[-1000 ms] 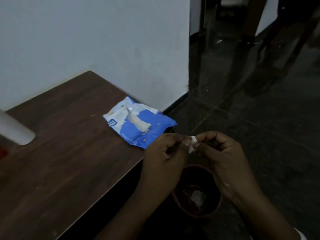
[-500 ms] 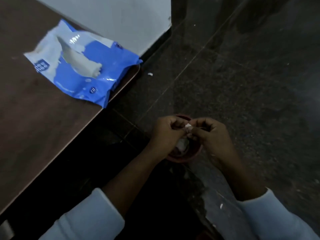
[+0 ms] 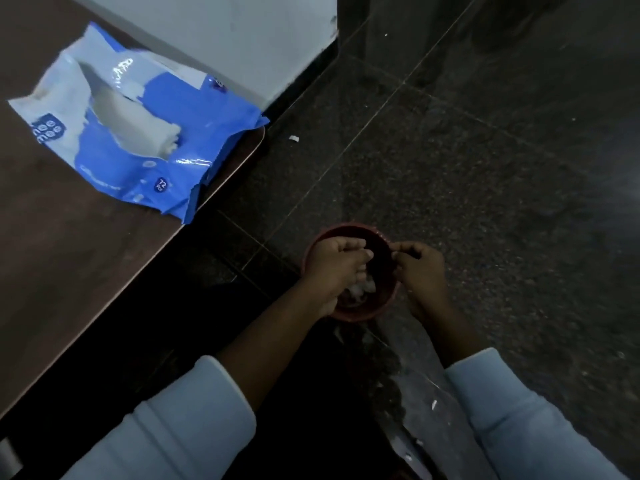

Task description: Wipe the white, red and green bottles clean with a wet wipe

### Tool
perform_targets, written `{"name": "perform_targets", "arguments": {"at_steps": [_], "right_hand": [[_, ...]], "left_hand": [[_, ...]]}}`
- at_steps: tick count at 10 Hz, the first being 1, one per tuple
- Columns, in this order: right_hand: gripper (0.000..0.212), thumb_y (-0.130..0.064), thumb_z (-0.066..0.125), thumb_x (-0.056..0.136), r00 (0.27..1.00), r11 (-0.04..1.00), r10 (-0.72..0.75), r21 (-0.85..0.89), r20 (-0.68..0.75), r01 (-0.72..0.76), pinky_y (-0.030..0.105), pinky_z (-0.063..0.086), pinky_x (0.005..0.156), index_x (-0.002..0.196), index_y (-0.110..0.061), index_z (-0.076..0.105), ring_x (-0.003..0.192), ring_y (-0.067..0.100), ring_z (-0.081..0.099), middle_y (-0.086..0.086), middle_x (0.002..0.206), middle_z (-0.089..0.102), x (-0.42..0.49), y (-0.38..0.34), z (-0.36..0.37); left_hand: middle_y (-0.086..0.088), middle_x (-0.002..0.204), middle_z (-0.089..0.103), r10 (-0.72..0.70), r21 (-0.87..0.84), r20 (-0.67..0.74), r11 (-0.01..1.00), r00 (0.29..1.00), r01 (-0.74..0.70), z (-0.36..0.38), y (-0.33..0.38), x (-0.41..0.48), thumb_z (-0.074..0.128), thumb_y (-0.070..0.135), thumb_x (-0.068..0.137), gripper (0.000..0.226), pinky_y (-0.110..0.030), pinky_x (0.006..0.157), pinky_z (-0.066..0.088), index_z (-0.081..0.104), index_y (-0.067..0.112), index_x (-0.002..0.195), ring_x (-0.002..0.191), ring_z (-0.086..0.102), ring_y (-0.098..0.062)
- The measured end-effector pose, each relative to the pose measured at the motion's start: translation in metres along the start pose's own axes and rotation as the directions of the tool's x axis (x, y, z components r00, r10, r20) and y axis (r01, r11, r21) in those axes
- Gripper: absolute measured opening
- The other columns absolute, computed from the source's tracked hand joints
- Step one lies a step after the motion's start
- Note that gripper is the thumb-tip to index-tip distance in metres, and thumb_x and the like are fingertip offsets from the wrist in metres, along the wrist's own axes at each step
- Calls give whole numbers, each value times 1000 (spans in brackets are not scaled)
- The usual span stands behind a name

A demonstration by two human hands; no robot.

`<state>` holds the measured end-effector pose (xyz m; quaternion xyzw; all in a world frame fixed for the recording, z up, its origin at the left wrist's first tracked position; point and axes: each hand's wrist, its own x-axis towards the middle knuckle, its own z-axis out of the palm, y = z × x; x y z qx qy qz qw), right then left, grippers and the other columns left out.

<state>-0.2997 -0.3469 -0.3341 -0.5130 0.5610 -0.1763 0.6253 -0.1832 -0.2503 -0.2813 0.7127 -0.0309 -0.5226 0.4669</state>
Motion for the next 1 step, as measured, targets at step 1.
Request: {"name": "perform_targets", "arguments": {"at_steps": [1], "right_hand": [[18, -5, 56, 89, 999, 994, -48, 99, -2, 48, 35, 55, 67, 89, -14, 71, 74, 20, 68, 7, 82, 73, -14, -28, -6]], "left_hand": [[-7, 120, 72, 71, -6, 6, 997, 997, -71, 1, 18, -17, 69, 20, 98, 33, -38, 92, 62, 66, 14, 130, 110, 70, -21]]}}
